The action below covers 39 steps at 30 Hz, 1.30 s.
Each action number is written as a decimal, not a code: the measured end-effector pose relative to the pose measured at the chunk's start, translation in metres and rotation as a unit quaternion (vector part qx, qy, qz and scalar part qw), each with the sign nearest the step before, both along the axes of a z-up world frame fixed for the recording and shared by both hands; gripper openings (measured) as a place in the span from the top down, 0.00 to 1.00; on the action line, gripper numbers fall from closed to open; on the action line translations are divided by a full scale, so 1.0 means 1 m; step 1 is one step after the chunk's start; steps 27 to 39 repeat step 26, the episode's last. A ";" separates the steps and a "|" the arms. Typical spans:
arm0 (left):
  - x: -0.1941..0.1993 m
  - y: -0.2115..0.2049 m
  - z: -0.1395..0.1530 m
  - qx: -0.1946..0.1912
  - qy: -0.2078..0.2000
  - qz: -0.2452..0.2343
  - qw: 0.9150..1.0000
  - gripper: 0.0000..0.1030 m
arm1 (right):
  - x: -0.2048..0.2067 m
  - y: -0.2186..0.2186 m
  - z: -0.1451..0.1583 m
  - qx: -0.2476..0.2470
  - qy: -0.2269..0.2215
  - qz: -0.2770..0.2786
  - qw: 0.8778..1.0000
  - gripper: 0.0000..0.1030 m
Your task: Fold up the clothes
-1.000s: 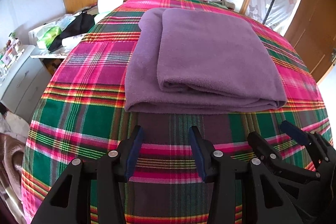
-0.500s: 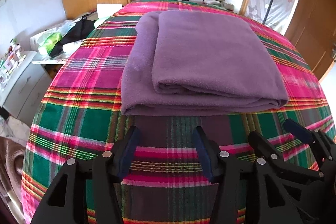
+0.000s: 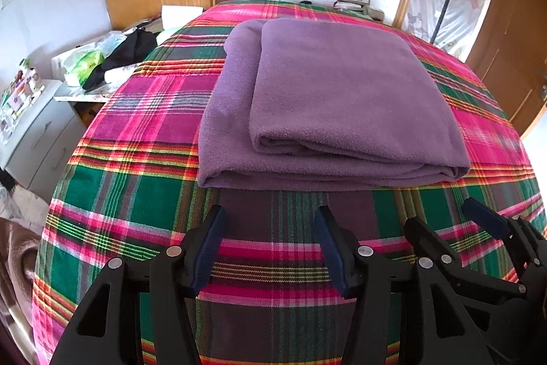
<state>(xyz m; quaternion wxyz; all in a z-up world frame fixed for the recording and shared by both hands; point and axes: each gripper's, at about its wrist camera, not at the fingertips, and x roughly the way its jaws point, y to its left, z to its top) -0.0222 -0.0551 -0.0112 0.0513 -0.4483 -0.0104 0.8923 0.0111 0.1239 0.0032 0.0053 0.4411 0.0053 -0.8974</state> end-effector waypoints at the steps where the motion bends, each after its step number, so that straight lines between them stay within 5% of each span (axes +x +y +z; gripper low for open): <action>1: 0.000 0.000 0.000 0.001 0.001 0.001 1.000 0.45 | 0.000 0.000 0.000 0.000 0.000 0.000 1.000 0.25; 39: -0.002 -0.002 0.000 -0.001 0.007 -0.001 1.000 0.45 | 0.000 -0.001 0.001 -0.001 0.000 0.000 1.000 0.25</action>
